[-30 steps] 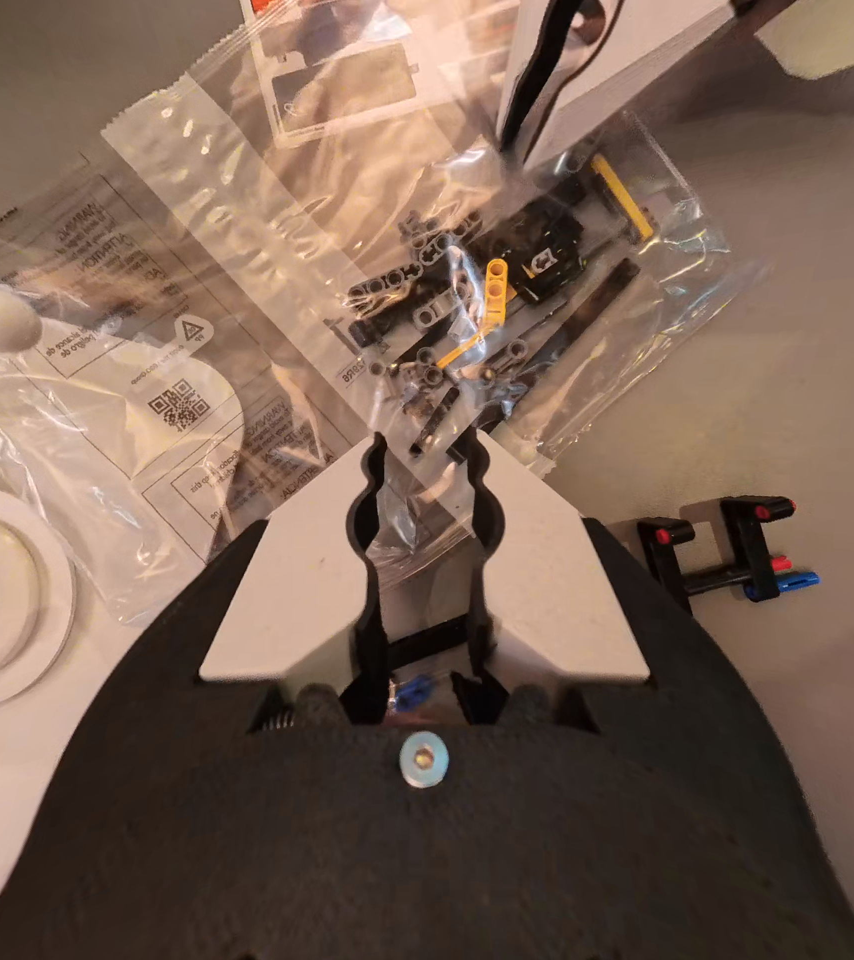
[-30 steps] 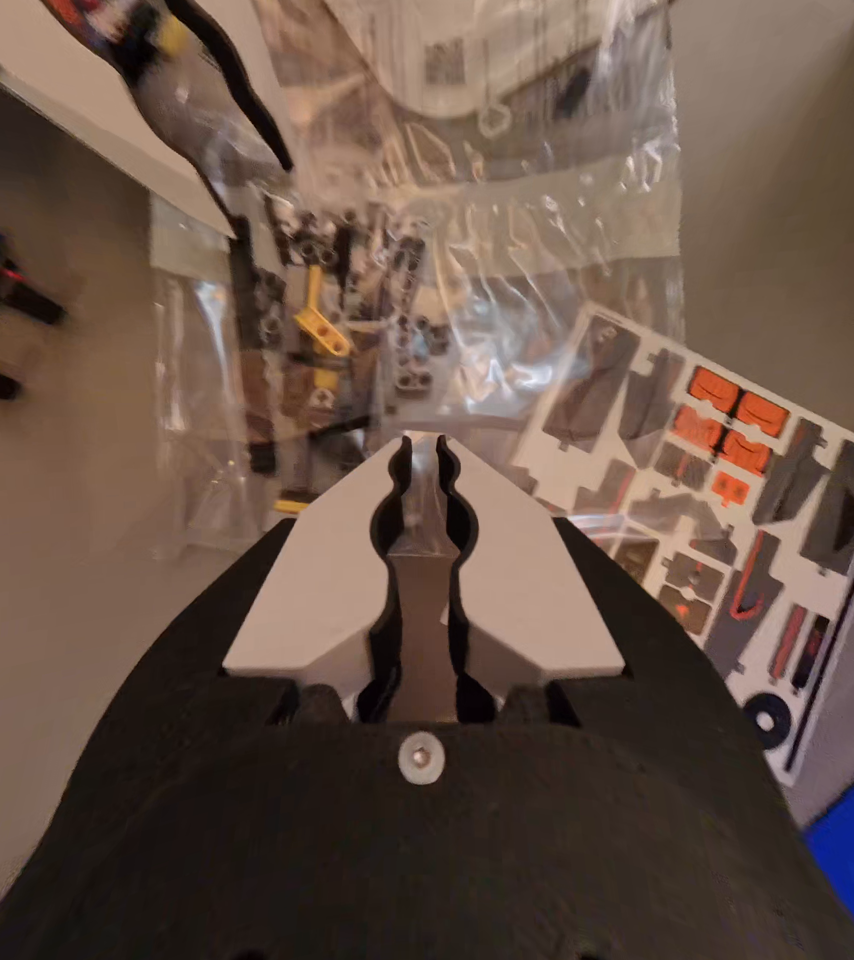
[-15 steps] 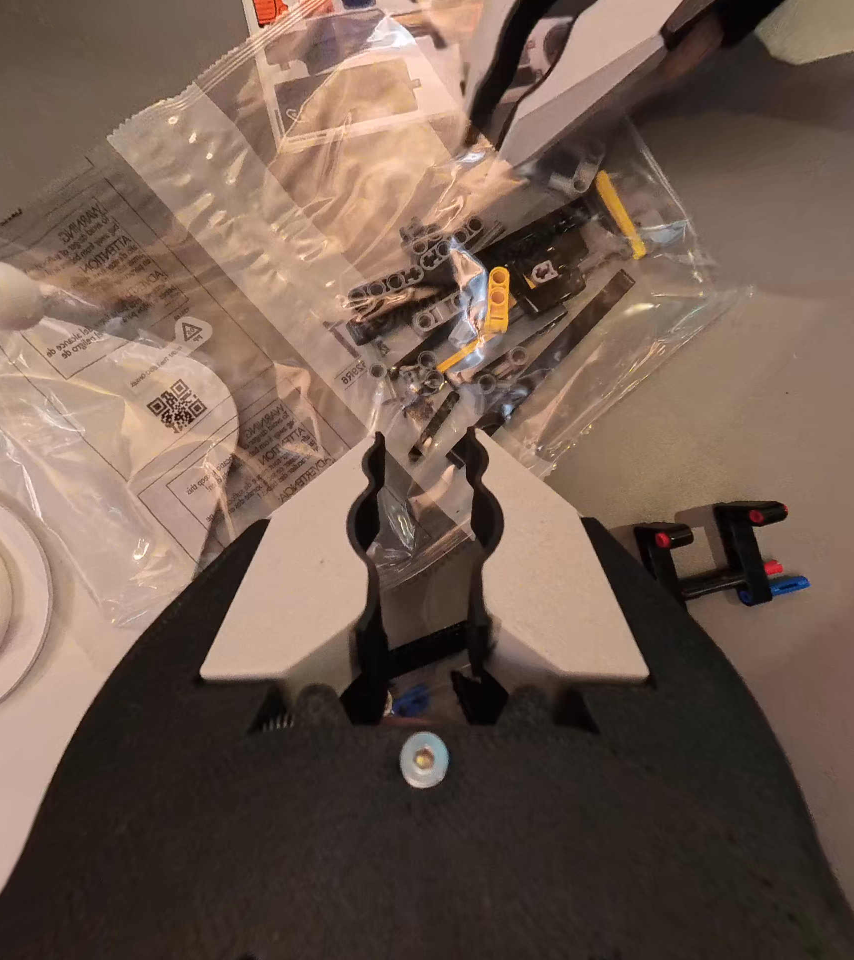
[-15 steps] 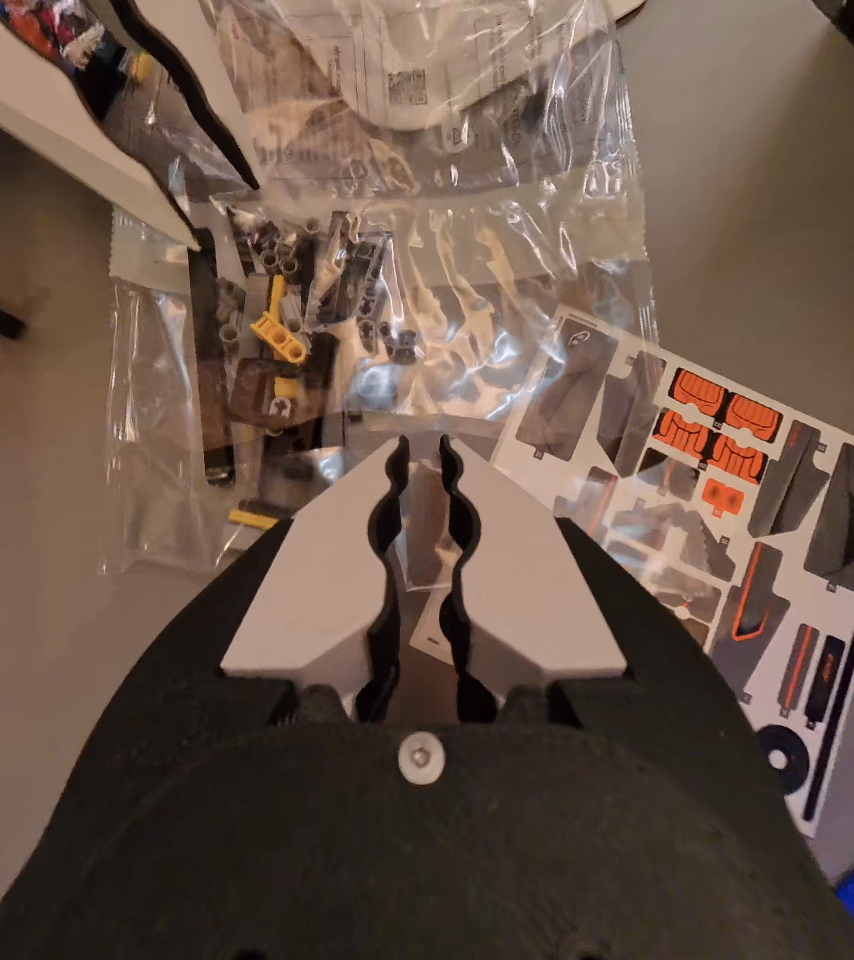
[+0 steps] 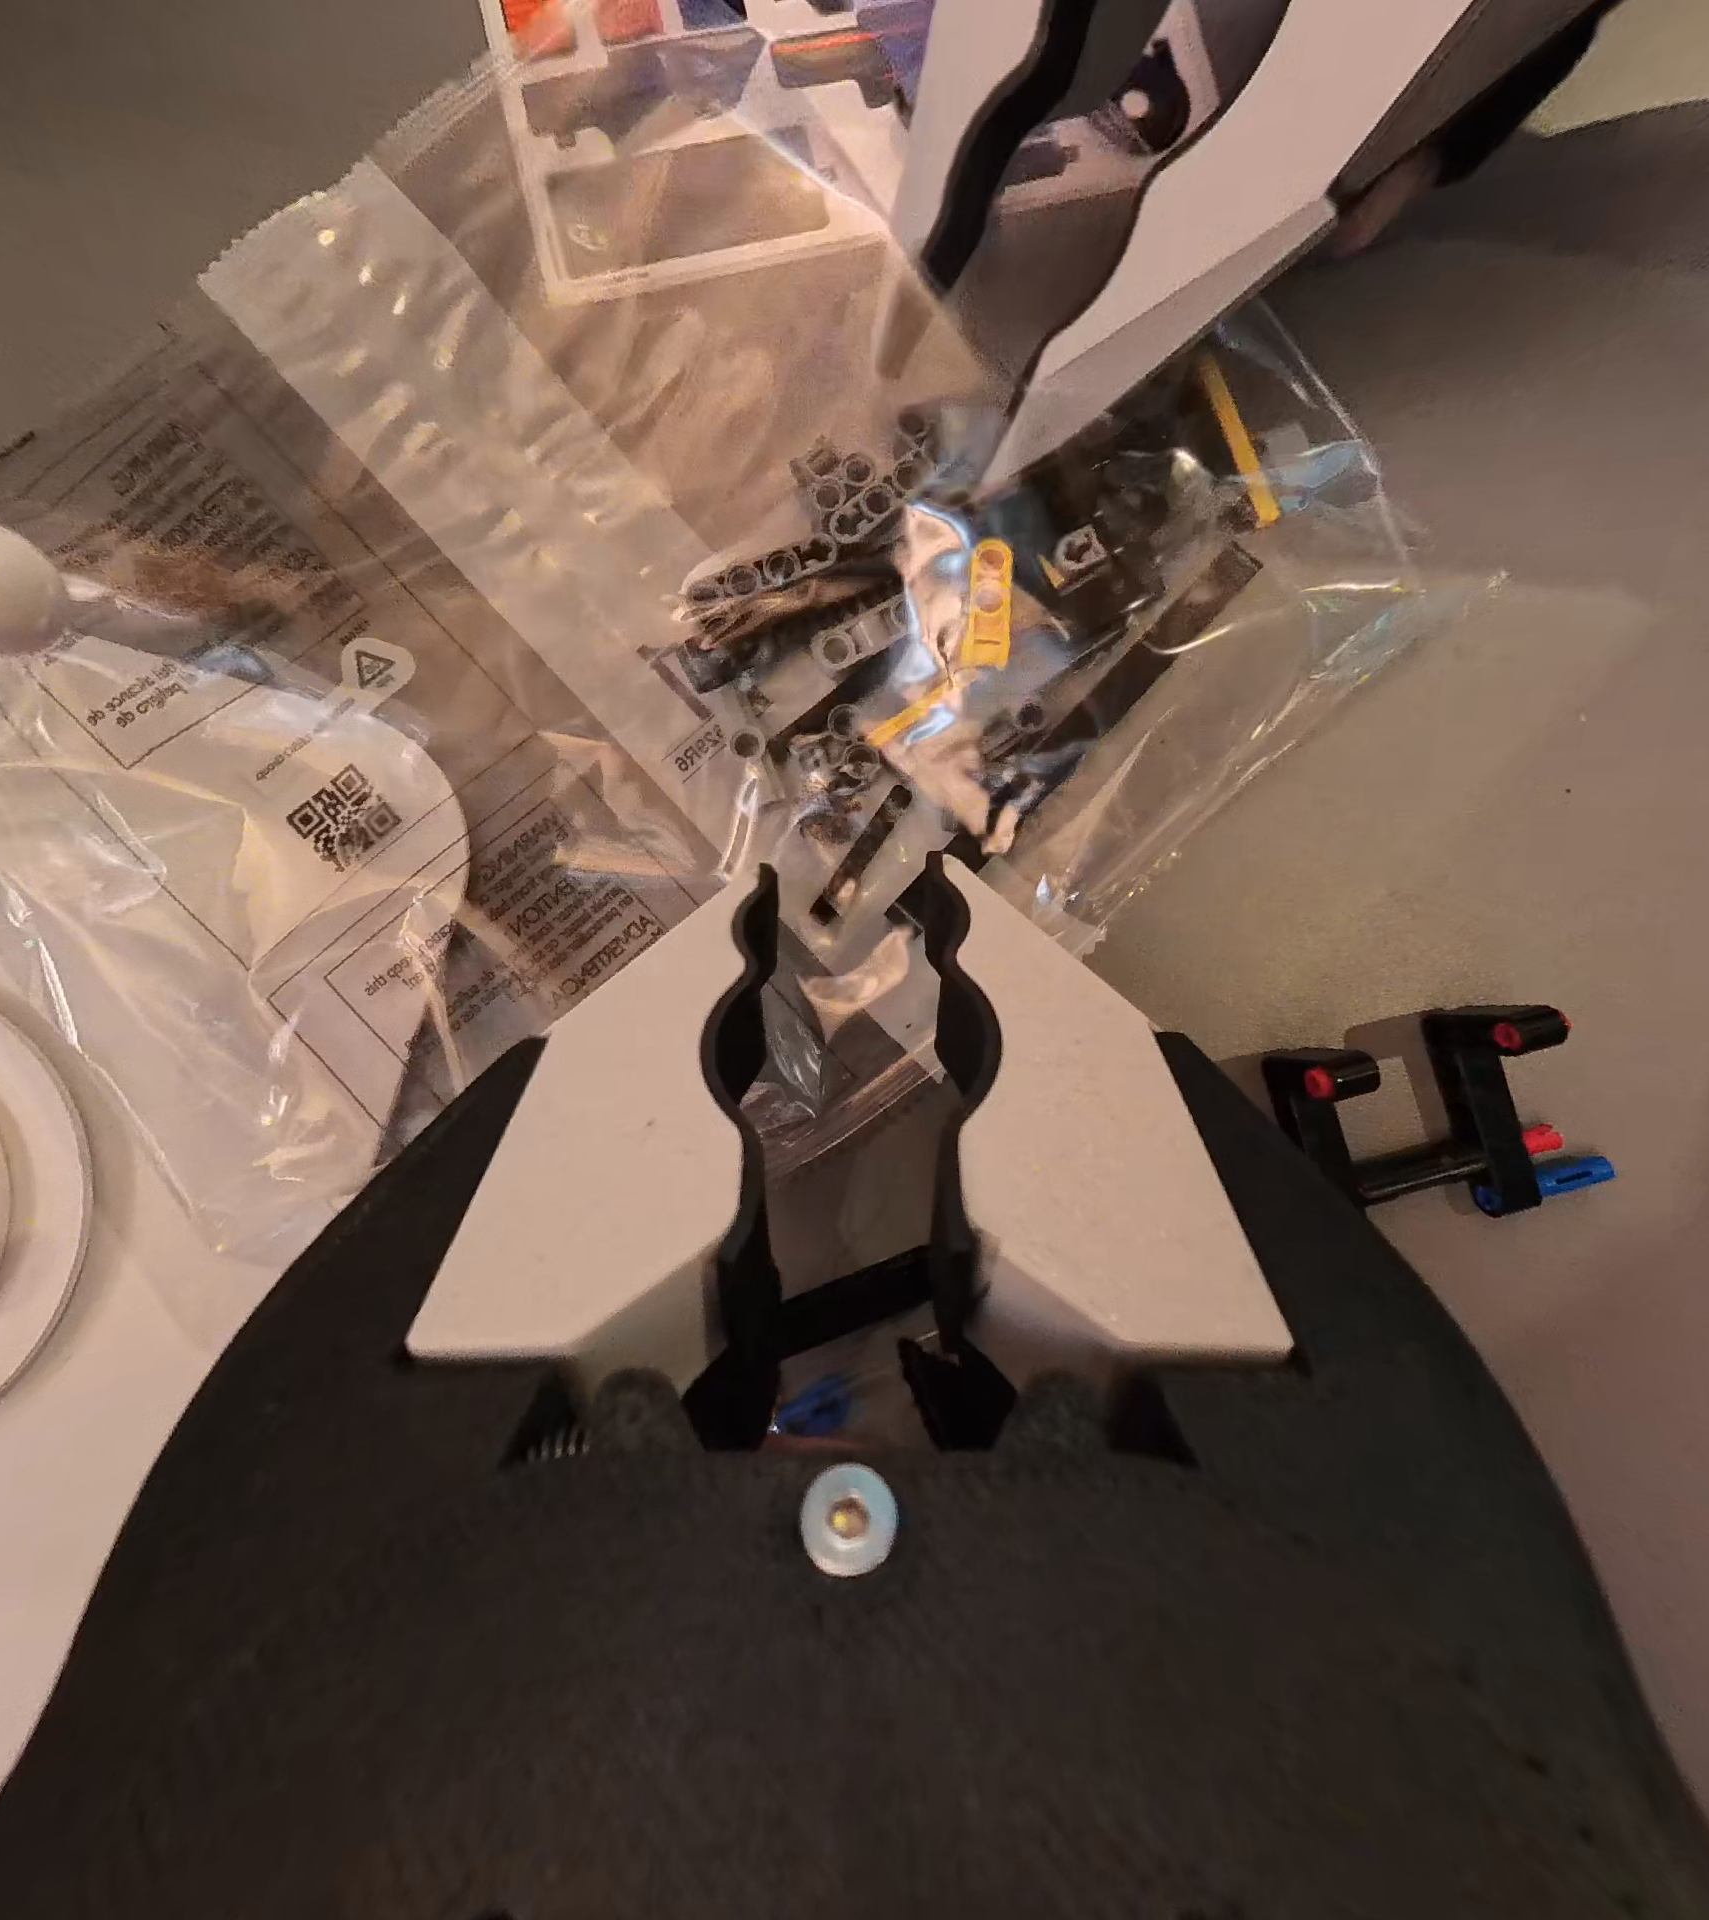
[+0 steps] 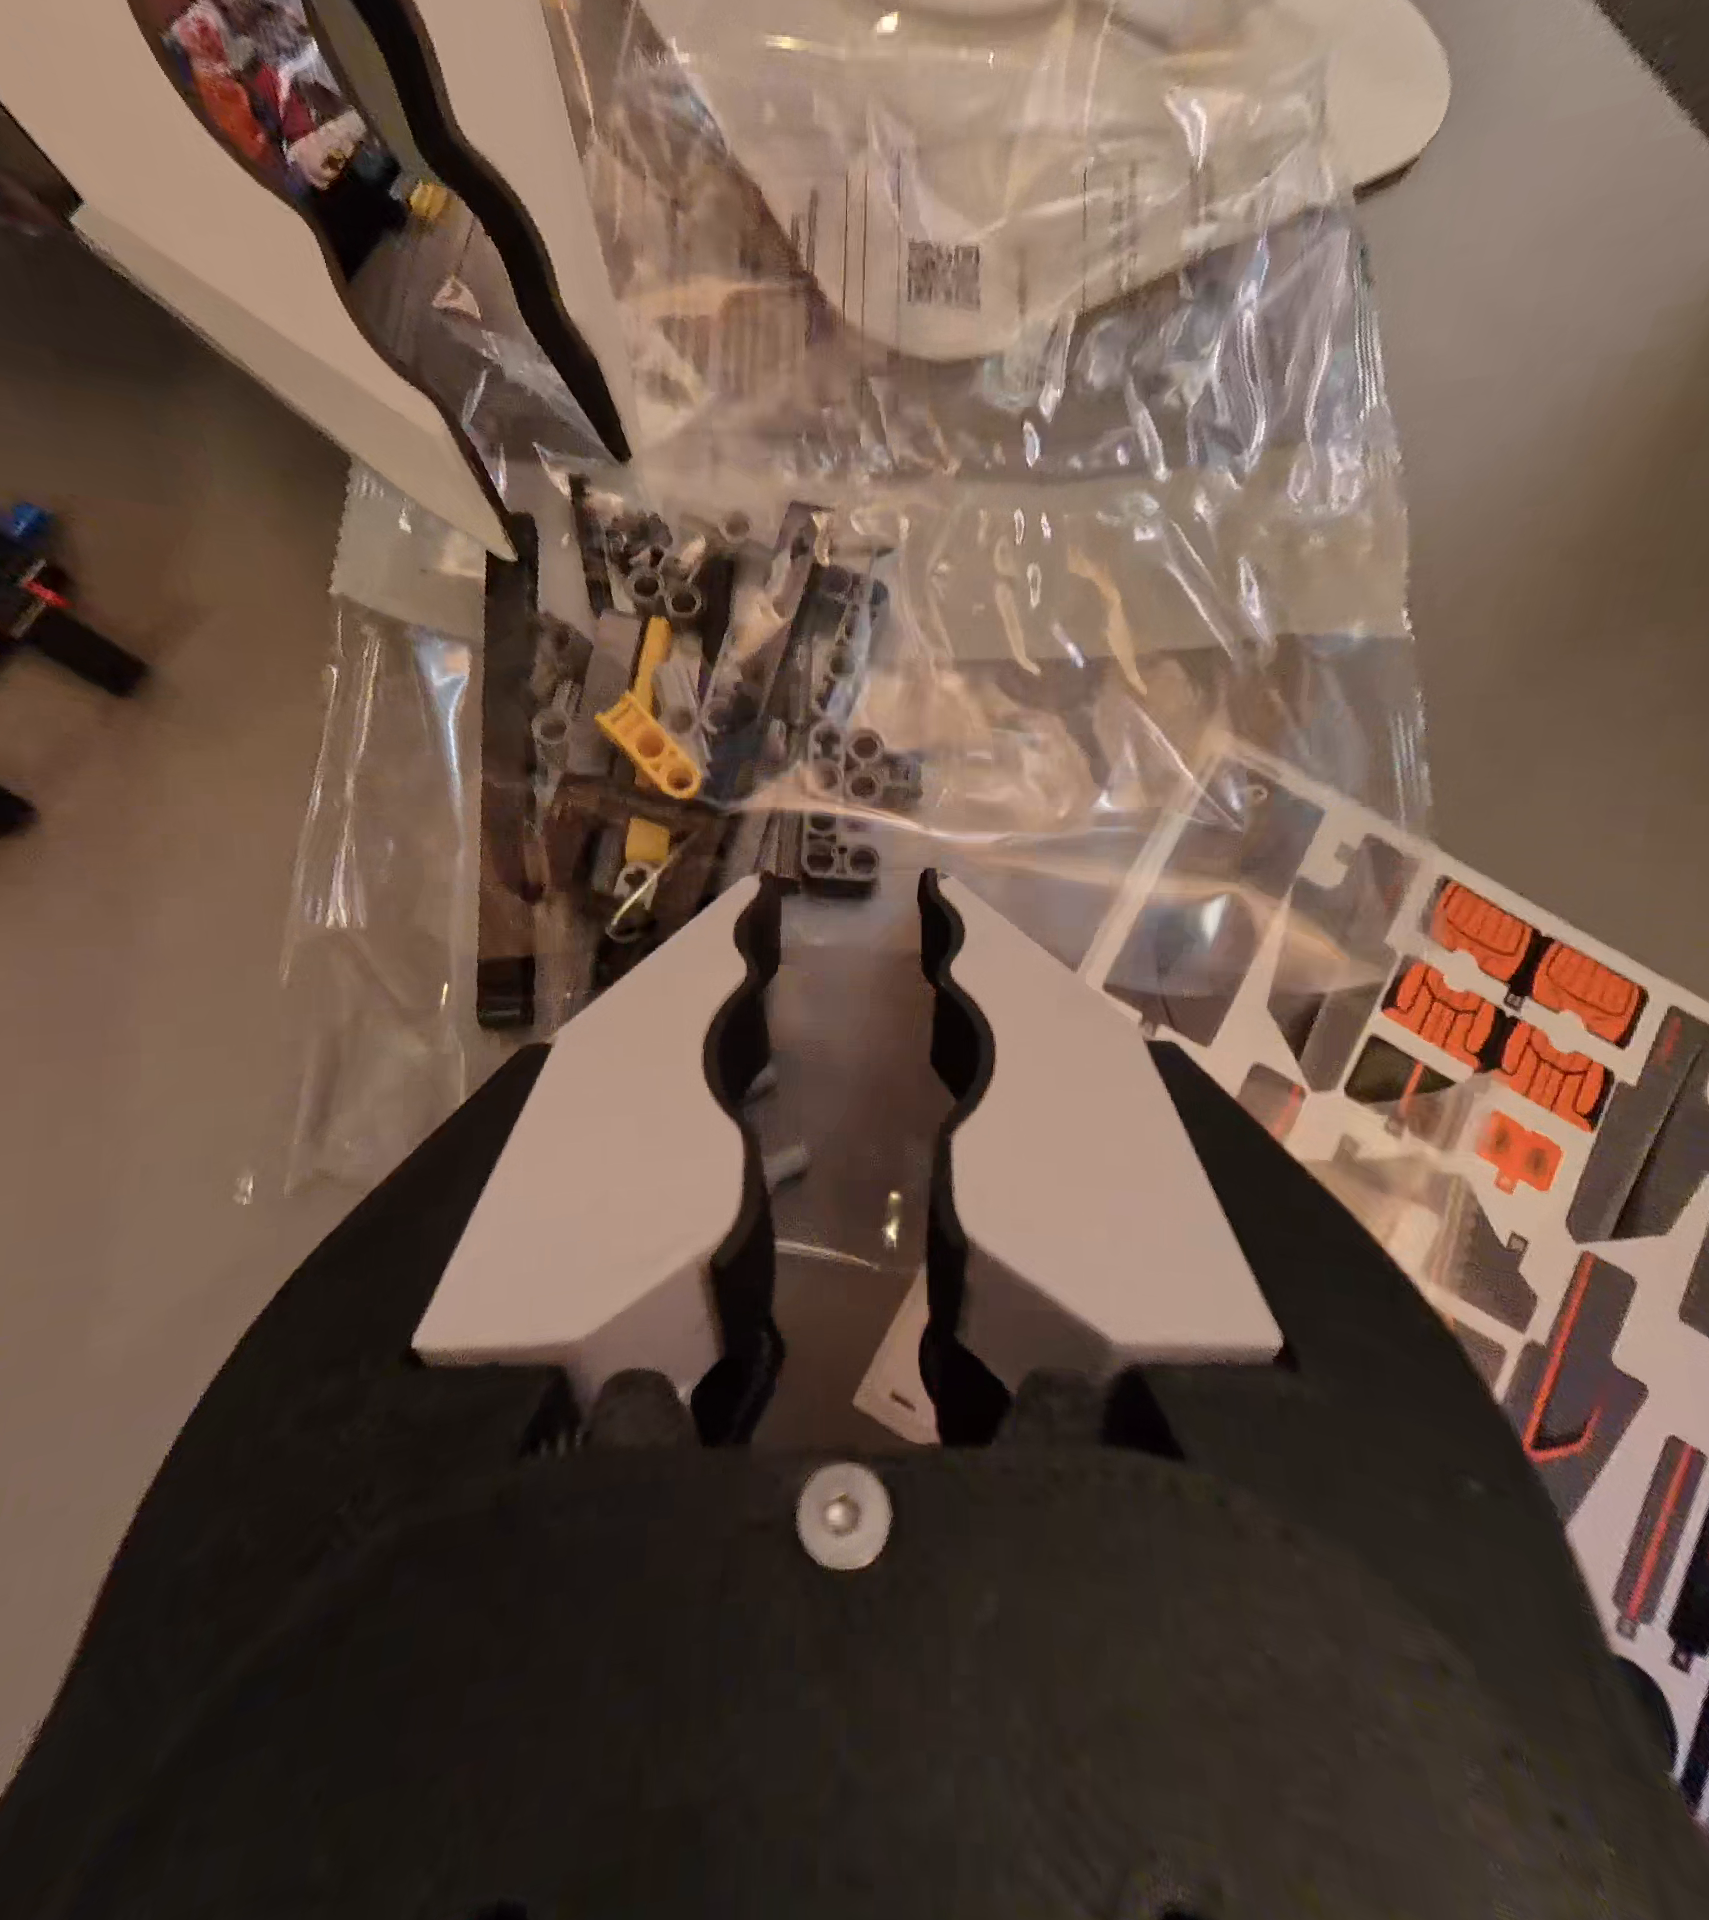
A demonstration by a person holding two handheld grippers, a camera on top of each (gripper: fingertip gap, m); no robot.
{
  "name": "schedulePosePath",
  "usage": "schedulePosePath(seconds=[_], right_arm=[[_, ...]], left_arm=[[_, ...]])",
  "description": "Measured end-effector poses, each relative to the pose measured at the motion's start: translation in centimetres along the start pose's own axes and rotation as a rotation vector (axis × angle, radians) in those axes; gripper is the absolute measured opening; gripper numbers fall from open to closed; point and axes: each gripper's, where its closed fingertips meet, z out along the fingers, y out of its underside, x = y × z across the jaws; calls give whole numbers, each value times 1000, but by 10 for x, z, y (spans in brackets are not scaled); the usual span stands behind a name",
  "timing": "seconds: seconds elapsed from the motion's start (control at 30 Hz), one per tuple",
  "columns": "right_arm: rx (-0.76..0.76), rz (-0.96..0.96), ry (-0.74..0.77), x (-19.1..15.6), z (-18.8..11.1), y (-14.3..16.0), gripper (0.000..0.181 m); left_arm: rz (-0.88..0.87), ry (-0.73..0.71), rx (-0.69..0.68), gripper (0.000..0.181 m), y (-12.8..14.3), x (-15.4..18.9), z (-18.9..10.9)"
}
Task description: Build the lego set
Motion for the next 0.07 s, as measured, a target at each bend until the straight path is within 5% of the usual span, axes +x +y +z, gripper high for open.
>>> schedulePosePath(seconds=[0.03,0.07], right_arm=[[11,-3,4,-1,1,-3,25],[13,1,-2,-2,3,-4,25]], left_arm=[[-2,3,1,26,0,0,0],[-2,5,1,26,0,0,0]])
